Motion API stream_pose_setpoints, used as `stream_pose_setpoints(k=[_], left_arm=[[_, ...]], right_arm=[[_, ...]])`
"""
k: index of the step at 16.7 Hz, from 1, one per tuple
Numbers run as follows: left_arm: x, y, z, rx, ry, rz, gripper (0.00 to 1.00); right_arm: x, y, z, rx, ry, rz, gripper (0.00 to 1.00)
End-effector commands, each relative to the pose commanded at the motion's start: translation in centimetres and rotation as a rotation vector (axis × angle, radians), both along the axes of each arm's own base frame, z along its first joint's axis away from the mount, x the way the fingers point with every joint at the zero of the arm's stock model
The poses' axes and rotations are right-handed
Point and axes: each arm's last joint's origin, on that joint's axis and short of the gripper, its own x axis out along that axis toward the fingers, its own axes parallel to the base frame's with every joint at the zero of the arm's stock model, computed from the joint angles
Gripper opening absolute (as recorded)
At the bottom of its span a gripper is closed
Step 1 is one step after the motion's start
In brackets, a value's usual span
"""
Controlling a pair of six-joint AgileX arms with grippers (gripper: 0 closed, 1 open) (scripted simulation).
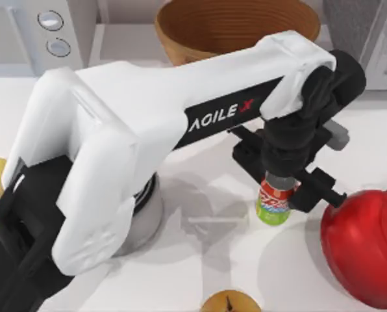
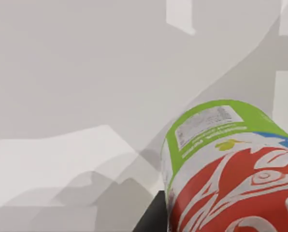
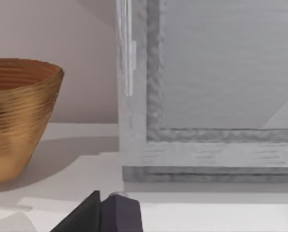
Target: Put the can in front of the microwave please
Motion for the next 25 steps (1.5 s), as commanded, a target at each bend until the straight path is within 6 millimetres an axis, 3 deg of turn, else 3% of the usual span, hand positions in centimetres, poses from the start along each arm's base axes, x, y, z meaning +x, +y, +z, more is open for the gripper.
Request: stream_pose_setpoints(k=[6, 12, 21, 23, 25], left_arm=[[0.1, 0.1, 0.1, 0.0, -0.001, -0.001, 0.0], [1.2, 1.1, 3.3, -0.008, -0.036, -0.018, 0.0], [0.1, 0.1, 4.0, -0.001, 0.0, 0.001, 0.0], [0.3, 0.3, 4.1, -0.001, -0.002, 0.003, 0.0], [1.4, 1.5, 5.4, -0.023, -0.025, 0.003, 0.0]], right_arm=[[0.0, 0.0, 0.0, 0.0, 0.0, 0.0, 1.0], [0.0, 0.0, 0.0, 0.0, 0.0, 0.0, 1.0], [0.0, 0.0, 0.0, 0.0, 0.0, 0.0, 1.0], [0.0, 0.0, 0.0, 0.0, 0.0, 0.0, 1.0], [0.0, 0.0, 0.0, 0.0, 0.0, 0.0, 1.0]])
